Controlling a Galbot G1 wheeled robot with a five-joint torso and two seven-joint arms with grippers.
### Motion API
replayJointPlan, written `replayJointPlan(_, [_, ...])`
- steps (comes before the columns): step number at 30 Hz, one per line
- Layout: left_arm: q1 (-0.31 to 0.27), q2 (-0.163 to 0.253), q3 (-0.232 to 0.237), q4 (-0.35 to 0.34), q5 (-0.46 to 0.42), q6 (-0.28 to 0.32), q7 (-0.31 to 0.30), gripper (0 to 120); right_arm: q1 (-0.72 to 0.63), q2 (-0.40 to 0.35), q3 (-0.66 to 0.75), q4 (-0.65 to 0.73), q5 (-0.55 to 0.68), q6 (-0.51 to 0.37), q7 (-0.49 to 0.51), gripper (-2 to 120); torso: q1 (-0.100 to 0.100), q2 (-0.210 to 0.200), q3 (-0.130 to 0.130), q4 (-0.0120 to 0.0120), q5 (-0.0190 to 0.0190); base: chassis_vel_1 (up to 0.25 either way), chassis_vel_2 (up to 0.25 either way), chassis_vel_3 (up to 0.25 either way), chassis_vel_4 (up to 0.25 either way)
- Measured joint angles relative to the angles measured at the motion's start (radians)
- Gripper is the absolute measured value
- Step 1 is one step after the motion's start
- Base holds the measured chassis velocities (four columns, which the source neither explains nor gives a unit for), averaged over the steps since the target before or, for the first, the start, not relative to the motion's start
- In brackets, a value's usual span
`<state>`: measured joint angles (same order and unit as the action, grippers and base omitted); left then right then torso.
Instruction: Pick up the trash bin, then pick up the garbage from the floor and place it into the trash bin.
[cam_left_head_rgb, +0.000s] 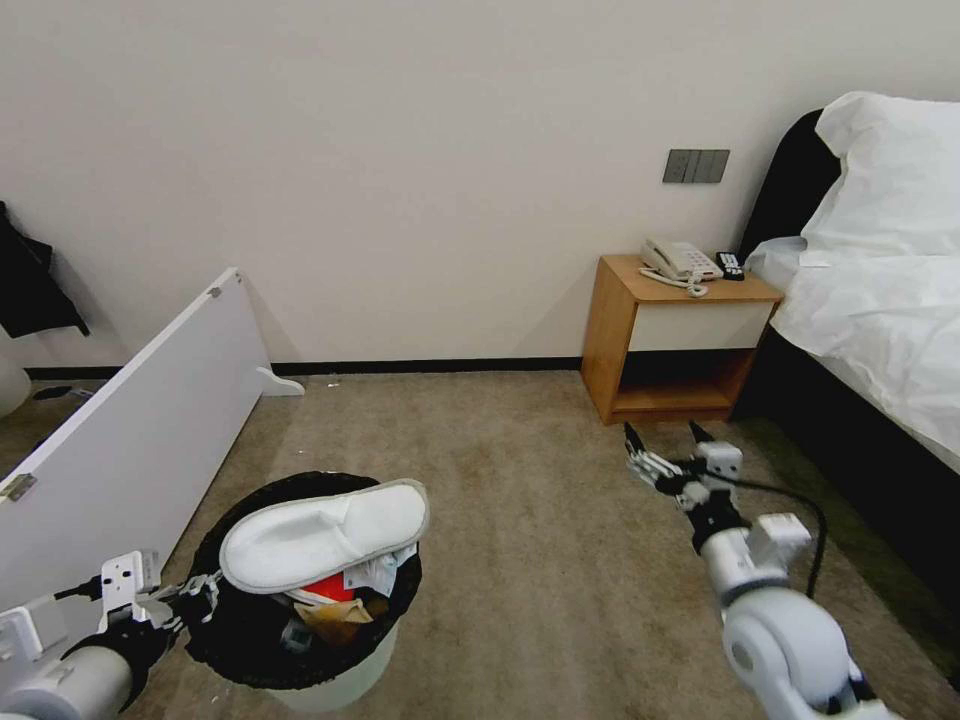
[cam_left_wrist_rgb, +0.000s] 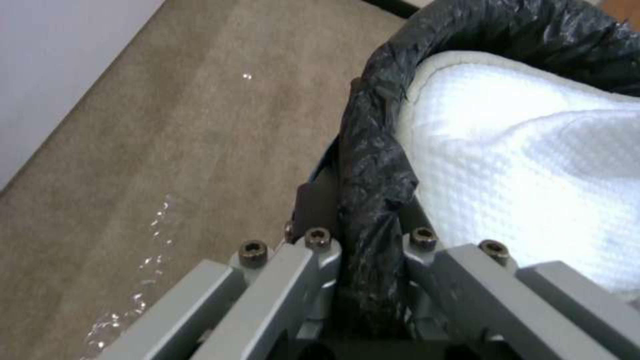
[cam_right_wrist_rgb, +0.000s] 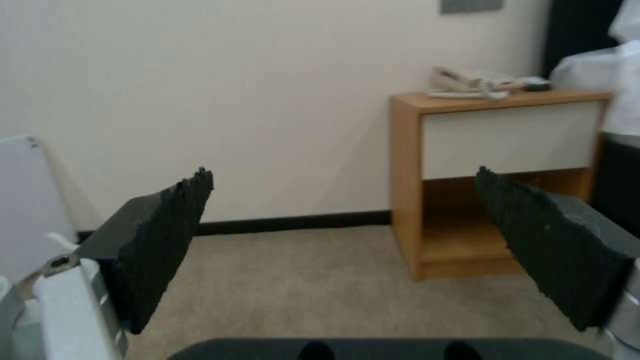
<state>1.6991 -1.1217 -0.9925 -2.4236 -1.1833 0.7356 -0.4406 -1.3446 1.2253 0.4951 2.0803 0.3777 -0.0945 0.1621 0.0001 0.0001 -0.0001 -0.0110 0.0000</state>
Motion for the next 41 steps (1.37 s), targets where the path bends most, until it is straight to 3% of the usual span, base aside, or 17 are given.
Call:
replayJointPlan(2, [0.001,-0.005,0.000,0.003,0.013,0.000,0.010,4,-0.056,0.038,0.019,0.033,-0.107,0.008,-0.002,100,0.000,0.000,0.000,0.0000,-0.0002,0.000,0.000,0.000,0.000])
replayJointPlan(5, [0.000,-0.012,-0.005,0.003,0.014,0.000,0.016,4,-0.106,0.073,0.046,0.077,-0.172,0.018,-0.015,100,0.000,0.000,0.000,-0.0004,-0.0002,0.000,0.000,0.000,0.000])
replayJointPlan(14, [0.006,-0.026,-0.020,0.003,0.013,0.000,0.024,4,-0.153,0.114,0.077,0.115,-0.233,0.036,-0.043,100,0.000,0.000,0.000,-0.0001,0.0000,0.000,0.000,0.000,0.000])
replayJointPlan(41, [0.018,-0.046,-0.006,-0.004,0.026,0.000,0.027,4,-0.153,0.128,0.069,0.103,-0.249,0.052,-0.055,100,0.000,0.000,0.000,-0.0002,0.0000,0.000,0.000,0.000,0.000])
